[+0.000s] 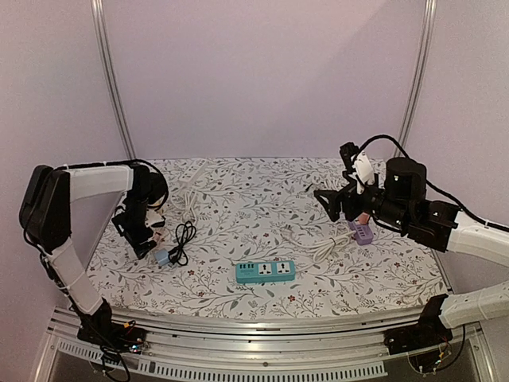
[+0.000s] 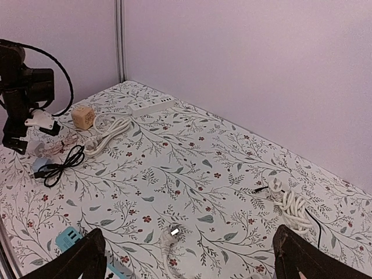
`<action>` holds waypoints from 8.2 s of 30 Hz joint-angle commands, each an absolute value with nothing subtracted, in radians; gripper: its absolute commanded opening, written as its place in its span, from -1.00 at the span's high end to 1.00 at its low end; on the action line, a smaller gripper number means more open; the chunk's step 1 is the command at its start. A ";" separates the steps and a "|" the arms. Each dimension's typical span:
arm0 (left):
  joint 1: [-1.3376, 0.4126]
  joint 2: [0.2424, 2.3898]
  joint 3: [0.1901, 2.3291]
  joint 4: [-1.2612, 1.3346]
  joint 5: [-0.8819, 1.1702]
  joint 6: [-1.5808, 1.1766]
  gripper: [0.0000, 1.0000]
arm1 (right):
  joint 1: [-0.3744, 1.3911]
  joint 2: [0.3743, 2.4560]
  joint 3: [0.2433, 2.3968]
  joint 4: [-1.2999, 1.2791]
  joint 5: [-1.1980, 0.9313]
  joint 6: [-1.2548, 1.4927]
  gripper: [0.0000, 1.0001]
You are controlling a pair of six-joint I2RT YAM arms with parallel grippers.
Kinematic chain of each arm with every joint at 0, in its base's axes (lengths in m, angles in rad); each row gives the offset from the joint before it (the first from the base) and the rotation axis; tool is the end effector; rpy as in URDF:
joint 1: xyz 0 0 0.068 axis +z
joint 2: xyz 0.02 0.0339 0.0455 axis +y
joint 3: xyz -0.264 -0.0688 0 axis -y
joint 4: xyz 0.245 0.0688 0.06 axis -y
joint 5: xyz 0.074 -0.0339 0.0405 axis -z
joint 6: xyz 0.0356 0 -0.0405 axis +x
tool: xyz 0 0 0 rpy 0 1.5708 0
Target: Insert the plug
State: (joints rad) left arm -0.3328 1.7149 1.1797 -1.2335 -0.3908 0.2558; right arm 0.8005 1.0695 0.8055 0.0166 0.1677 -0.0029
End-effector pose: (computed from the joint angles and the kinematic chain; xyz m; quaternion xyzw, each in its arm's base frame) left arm 0.2674 -0.0781 0.1966 -0.3015 -0.9286 -0.1968 0.0894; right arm 0.1791 0.1761 0.3123 -0.2600 0.7437 0.1769 0.5899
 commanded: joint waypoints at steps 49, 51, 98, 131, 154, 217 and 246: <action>-0.664 1.337 1.259 -0.588 -0.314 0.291 1.00 | 0.716 1.159 1.016 -0.111 -0.023 0.301 -0.70; -0.752 1.290 1.183 -0.396 -0.272 0.320 1.00 | 0.718 1.233 1.099 -0.164 -0.101 0.378 -0.51; -1.153 1.620 1.355 0.018 -0.326 0.296 -0.97 | 0.905 1.478 1.218 -0.152 -0.005 0.385 1.00; -0.964 1.076 0.722 0.080 -0.262 0.118 -0.99 | 0.828 1.704 0.964 -0.166 -0.642 -0.741 1.00; -0.940 1.624 0.835 0.210 0.150 0.412 -0.19 | 0.770 1.628 0.906 -0.046 -0.670 -0.663 1.00; -0.882 1.271 0.575 0.144 -0.081 0.330 -0.40 | 0.890 1.877 1.070 -0.116 -0.523 -0.580 1.00; -0.867 1.267 0.624 0.100 -0.228 0.307 -0.70 | 0.902 1.950 1.046 -0.178 -0.386 -0.516 -0.13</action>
State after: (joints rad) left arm -0.8841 1.2591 0.5922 0.1310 -0.2016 0.3225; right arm 0.9047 1.9186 1.0706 -0.0120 -0.4931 -0.5259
